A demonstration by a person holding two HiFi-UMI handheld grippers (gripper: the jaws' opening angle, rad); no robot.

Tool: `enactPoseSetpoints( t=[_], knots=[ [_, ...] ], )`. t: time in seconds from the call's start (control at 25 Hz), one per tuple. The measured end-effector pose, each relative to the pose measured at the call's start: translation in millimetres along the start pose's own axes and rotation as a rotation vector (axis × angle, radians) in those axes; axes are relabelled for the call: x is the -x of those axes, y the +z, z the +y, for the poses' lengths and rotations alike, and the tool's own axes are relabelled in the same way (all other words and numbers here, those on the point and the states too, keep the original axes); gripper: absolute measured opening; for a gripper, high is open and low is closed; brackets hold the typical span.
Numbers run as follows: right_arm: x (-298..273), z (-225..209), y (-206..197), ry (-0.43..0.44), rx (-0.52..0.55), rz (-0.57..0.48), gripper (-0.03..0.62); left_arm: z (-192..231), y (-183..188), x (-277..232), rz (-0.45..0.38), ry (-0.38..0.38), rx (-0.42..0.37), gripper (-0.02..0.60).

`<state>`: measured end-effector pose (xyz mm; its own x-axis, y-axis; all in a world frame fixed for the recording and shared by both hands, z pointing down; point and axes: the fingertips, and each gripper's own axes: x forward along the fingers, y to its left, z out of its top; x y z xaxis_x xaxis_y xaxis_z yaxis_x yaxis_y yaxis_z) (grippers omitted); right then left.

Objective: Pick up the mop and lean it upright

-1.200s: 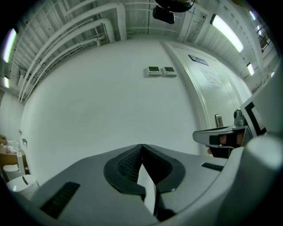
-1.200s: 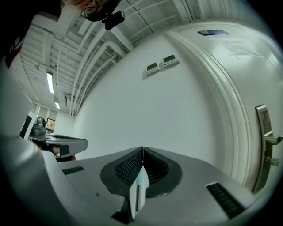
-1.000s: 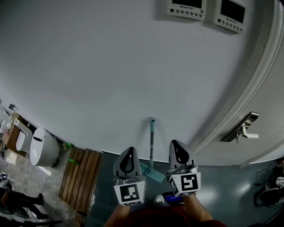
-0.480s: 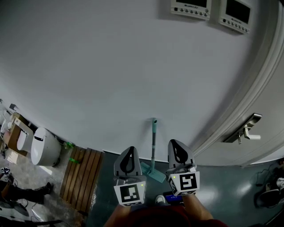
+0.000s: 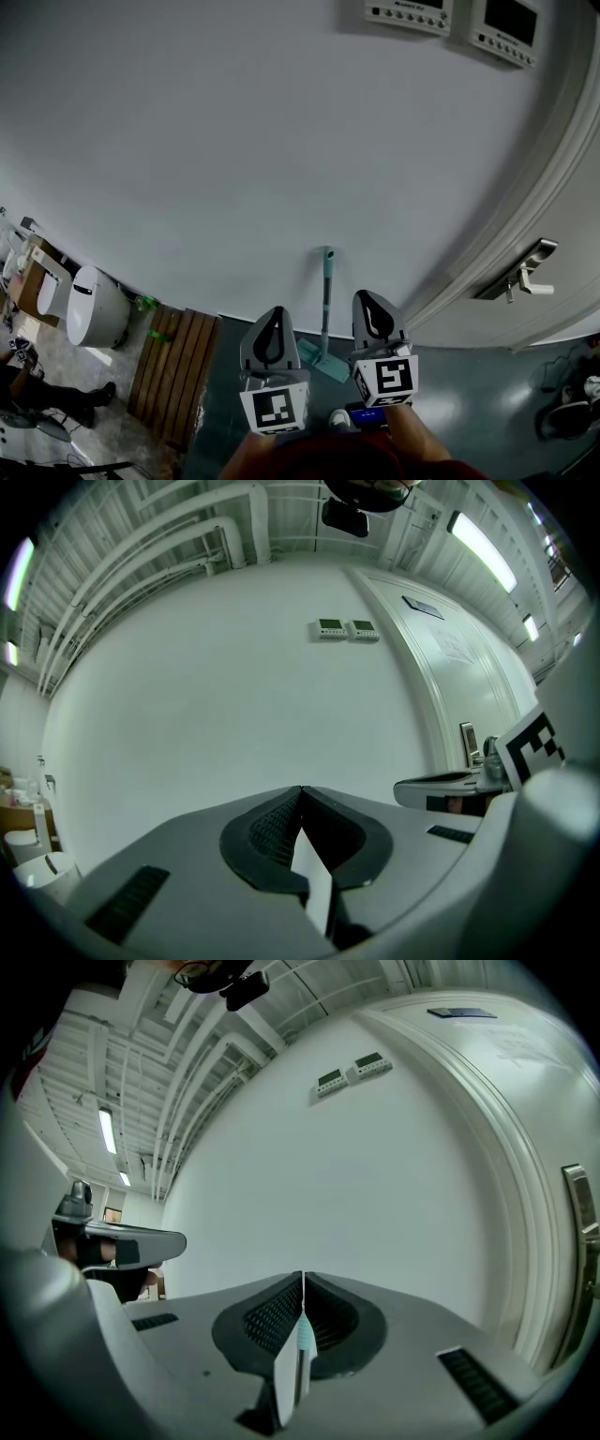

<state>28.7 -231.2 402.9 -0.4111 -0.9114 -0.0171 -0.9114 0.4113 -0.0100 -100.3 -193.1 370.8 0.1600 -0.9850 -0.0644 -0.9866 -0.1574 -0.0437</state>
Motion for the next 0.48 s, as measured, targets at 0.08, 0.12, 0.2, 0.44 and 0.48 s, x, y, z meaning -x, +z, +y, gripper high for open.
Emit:
enactPoseSetpoints(
  t=[0.08, 0.12, 0.2, 0.44, 0.48],
  knots=[
    [-5.9, 2.9, -6.2, 0.009, -0.001, 0.014, 0.018, 1.3, 0.6, 0.3, -0.003, 0.0, -0.001, 0.014],
    [-8.9, 3.8, -10.1, 0.011, -0.004, 0.022, 0.018, 1.8, 0.8, 0.5, -0.004, 0.0, -0.002, 0.014],
    [-15.5, 5.1, -18.2, 0.012, -0.005, 0.041, 0.018, 2.8, 1.0, 0.6, -0.005, 0.001, 0.0, 0.014],
    [-36.5, 7.7, -36.5, 0.009, 0.003, 0.072, 0.02, 8.1, 0.2, 2.2, -0.003, 0.009, 0.008, 0.014],
    [-39.8, 7.9, -39.9, 0.009, 0.001, 0.079, 0.028, 8.7, 0.3, 2.8, -0.003, 0.011, 0.009, 0.014]
  ],
)
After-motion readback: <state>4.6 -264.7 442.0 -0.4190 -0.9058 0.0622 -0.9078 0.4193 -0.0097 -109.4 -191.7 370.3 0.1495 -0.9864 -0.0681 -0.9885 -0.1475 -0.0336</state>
